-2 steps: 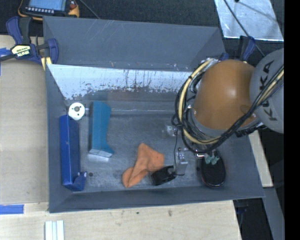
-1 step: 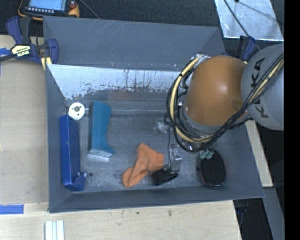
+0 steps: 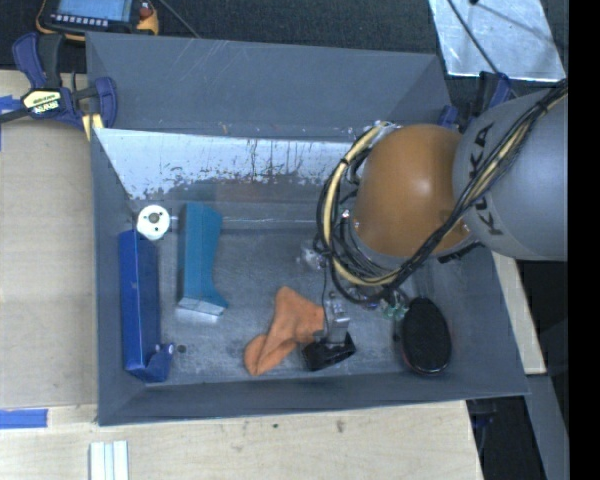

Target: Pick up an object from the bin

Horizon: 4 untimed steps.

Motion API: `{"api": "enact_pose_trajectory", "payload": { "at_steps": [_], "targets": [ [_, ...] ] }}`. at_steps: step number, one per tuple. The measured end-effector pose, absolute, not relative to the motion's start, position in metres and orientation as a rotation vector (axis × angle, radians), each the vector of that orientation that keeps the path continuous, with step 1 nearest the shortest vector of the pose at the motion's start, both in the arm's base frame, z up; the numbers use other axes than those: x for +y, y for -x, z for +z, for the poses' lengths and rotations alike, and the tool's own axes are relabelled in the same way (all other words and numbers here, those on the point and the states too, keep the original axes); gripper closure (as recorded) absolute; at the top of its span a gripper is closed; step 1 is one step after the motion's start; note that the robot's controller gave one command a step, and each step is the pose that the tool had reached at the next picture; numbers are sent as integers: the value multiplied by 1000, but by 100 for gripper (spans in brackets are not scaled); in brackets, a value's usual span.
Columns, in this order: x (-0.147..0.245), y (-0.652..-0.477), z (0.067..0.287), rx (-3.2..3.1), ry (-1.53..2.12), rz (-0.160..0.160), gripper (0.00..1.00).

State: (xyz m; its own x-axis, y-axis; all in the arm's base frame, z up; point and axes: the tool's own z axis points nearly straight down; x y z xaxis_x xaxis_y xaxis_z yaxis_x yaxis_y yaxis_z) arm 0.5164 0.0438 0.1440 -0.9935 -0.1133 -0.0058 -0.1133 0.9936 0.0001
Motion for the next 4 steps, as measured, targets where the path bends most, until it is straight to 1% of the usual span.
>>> {"api": "enact_pose_trajectory", "payload": {
  "at_steps": [1,2,3,4],
  "targets": [
    [45,-516,133,3131,174,-1,0],
    [62,-506,154,3108,427,0,100],
    [62,-505,153,3110,425,1,0],
    [62,-505,153,3110,424,1,0]
  ]
}}
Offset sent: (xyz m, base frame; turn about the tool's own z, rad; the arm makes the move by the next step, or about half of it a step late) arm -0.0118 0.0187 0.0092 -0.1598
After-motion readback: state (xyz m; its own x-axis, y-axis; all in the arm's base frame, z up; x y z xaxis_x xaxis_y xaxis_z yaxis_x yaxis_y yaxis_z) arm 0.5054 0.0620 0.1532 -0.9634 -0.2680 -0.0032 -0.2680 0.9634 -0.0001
